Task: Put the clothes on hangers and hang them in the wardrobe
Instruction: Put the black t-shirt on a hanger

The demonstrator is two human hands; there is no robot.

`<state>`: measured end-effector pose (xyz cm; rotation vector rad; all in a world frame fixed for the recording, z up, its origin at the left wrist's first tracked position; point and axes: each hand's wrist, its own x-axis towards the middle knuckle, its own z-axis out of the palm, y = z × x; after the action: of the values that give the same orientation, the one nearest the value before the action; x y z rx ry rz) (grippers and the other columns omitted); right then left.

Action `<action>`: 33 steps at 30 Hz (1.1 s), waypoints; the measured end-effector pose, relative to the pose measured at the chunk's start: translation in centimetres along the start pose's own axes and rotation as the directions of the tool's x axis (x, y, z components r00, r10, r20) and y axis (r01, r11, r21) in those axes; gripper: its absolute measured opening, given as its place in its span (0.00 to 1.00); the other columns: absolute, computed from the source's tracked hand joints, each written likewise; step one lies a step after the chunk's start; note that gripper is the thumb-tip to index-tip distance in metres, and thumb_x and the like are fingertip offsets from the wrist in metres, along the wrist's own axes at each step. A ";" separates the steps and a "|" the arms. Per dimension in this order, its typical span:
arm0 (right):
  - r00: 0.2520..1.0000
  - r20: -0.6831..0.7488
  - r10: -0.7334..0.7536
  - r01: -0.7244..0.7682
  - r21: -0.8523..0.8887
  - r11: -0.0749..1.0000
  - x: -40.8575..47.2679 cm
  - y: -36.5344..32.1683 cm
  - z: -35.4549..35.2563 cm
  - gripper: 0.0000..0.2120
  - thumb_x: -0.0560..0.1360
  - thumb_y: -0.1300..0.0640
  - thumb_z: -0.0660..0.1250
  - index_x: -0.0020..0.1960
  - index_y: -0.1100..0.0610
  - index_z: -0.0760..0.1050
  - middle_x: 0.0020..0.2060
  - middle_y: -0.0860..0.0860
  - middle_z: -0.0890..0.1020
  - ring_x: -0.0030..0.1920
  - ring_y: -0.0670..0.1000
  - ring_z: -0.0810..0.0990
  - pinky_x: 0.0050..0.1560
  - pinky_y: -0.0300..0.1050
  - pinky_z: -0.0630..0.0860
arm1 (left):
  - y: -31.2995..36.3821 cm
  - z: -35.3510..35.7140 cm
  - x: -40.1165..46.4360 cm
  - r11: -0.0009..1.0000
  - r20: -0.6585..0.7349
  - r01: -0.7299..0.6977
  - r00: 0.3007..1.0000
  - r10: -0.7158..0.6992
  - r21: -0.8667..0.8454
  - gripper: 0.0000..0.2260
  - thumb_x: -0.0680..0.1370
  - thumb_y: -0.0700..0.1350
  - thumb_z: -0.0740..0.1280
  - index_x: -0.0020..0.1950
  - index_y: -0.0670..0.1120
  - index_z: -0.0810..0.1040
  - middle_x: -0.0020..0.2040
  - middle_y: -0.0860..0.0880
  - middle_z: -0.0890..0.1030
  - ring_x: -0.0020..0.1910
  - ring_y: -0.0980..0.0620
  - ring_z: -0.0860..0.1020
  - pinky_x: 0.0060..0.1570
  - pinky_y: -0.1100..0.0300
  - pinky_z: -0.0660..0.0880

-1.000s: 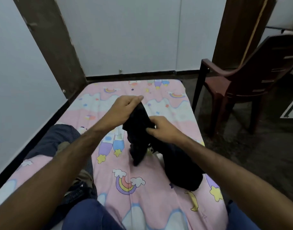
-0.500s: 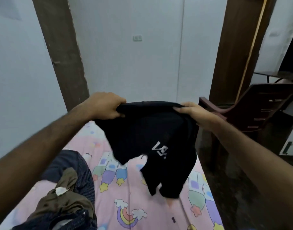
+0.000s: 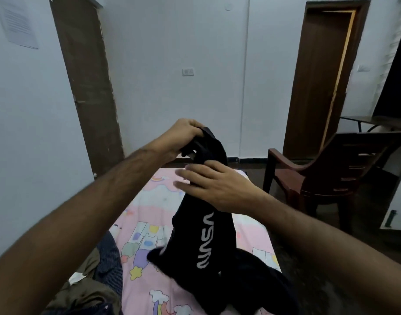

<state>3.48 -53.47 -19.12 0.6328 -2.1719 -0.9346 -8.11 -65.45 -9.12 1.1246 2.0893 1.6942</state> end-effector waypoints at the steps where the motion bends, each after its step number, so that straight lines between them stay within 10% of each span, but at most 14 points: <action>1: 0.999 0.014 0.047 -0.046 -0.085 0.995 0.0 0.3 0.5 0.24 0.81 0.61 0.55 0.77 0.55 0.66 0.76 0.52 0.69 0.73 0.55 0.70 0.70 0.51 0.64 | 0.5 0.3 0.0 1.000 -0.007 -0.020 1.000 0.020 -0.007 0.10 0.78 0.31 0.61 0.45 0.43 0.78 0.34 0.46 0.81 0.30 0.51 0.79 0.25 0.62 0.74; 8: 0.941 0.124 0.314 -0.313 -0.027 0.949 1.0 5.0 0.2 0.08 0.66 0.65 0.64 0.42 0.54 0.74 0.34 0.50 0.77 0.44 0.57 0.77 0.69 0.56 0.63 | -0.3 -1.9 -0.5 0.975 0.019 -0.195 0.980 0.198 -0.111 0.12 0.82 0.45 0.66 0.65 0.47 0.73 0.65 0.50 0.79 0.60 0.55 0.80 0.56 0.48 0.79; 13: 0.754 0.244 0.610 -0.656 0.238 0.716 1.3 8.8 -2.1 0.15 0.67 0.65 0.59 0.53 0.54 0.67 0.44 0.51 0.82 0.41 0.60 0.78 0.50 0.50 0.68 | -7.8 0.5 -2.7 0.985 0.086 -0.127 0.989 0.117 0.119 0.30 0.72 0.50 0.78 0.69 0.49 0.67 0.65 0.53 0.75 0.54 0.59 0.80 0.48 0.66 0.76; 17: 0.641 0.310 0.702 -0.731 0.523 0.438 1.5 11.3 -3.8 0.22 0.69 0.66 0.52 0.59 0.52 0.70 0.48 0.52 0.81 0.47 0.58 0.79 0.47 0.55 0.78 | -12.1 4.3 -3.8 0.982 0.245 -0.011 0.969 -0.037 0.191 0.34 0.70 0.54 0.79 0.69 0.49 0.66 0.60 0.50 0.78 0.52 0.52 0.83 0.51 0.57 0.81; 22: 0.598 0.422 0.681 -0.754 0.584 0.300 3.1 13.1 -5.9 0.23 0.69 0.71 0.52 0.50 0.56 0.82 0.48 0.50 0.84 0.52 0.50 0.80 0.44 0.29 0.72 | -10.9 8.3 -3.6 0.988 0.193 -0.097 0.978 0.073 0.117 0.22 0.72 0.56 0.71 0.64 0.53 0.74 0.57 0.57 0.82 0.55 0.59 0.81 0.58 0.55 0.78; 29: 0.499 0.590 0.634 -0.737 0.675 -0.048 -0.5 18.0 -9.3 0.27 0.68 0.76 0.52 0.53 0.59 0.84 0.48 0.52 0.86 0.47 0.47 0.83 0.40 0.33 0.77 | -9.2 4.8 -2.2 0.989 0.209 -0.098 0.971 0.119 -0.107 0.14 0.77 0.47 0.74 0.59 0.42 0.80 0.50 0.46 0.85 0.50 0.52 0.83 0.50 0.62 0.77; 33: 0.503 0.667 0.549 -0.701 0.687 -0.191 -2.9 20.3 -9.4 0.25 0.71 0.76 0.58 0.58 0.57 0.84 0.53 0.57 0.85 0.51 0.53 0.84 0.48 0.42 0.81 | -7.2 -0.2 -1.0 0.887 0.212 -0.325 0.940 0.266 0.328 0.14 0.71 0.55 0.75 0.49 0.49 0.78 0.43 0.54 0.83 0.44 0.53 0.82 0.43 0.59 0.76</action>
<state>9.08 -43.02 0.03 -0.2241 -2.4743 1.1764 -10.58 -66.55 -15.92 1.7083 2.2705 1.2977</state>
